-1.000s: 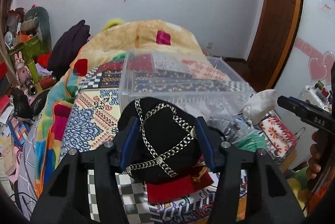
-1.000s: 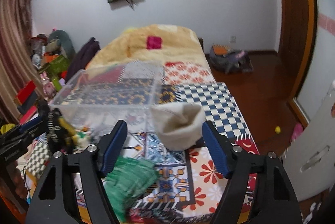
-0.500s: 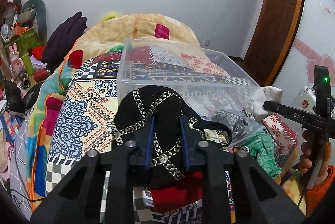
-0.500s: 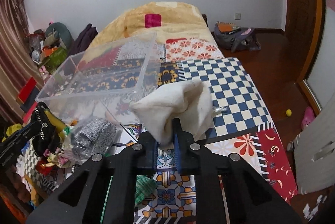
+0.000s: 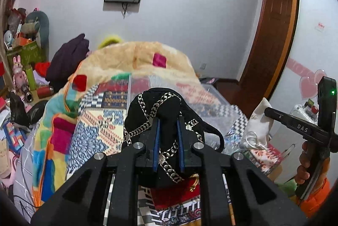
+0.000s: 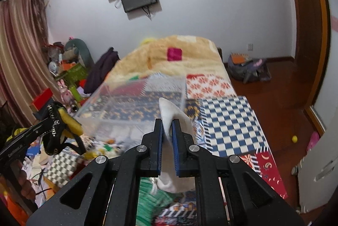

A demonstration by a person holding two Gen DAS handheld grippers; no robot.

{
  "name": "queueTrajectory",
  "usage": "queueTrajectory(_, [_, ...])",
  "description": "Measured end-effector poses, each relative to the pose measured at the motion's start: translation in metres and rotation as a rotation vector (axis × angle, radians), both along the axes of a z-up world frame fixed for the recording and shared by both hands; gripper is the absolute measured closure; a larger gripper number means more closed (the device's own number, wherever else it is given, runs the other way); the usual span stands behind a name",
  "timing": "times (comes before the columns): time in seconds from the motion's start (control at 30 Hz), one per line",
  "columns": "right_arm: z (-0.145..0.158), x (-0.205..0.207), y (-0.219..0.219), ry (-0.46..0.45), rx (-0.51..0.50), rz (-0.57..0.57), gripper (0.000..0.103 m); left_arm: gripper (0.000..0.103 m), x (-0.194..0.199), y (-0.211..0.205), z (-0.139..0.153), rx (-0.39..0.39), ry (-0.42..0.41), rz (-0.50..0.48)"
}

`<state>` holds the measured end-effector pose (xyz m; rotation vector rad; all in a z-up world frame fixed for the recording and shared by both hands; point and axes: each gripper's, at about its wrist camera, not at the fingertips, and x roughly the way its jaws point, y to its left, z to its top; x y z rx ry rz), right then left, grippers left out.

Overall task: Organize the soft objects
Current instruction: 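Lift the hat and the sock with both tools toward the clear box, then lower the hat and sock into the clear box and open both tools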

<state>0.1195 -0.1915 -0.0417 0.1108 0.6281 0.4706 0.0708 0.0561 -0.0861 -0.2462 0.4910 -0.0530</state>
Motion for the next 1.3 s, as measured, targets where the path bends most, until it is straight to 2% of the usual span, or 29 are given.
queueTrajectory(0.23, [0.025,0.000,0.014,-0.078,0.023,0.045,0.096,0.089,0.004,0.007,0.027,0.004,-0.034,-0.023])
queueTrajectory(0.43, [0.040,0.014,0.036,-0.146,0.021,0.068,0.096,0.089,0.025,0.008,0.044,0.065,-0.052,-0.031])
queueTrajectory(0.7, [0.043,0.045,0.067,-0.171,-0.002,0.091,0.096,0.089,0.076,0.017,0.033,0.088,0.016,-0.025])
queueTrajectory(1.0, [0.013,0.078,0.096,-0.082,-0.108,0.121,0.096,0.089,0.132,0.008,-0.011,0.125,0.166,-0.042])
queueTrajectory(1.23, [-0.014,0.093,0.107,0.027,-0.194,0.139,0.095,0.088,0.152,-0.010,-0.033,0.190,0.246,-0.087])
queueTrajectory(1.3, [-0.019,0.097,0.107,0.062,-0.206,0.146,0.095,0.088,0.156,-0.013,-0.037,0.187,0.264,-0.104])
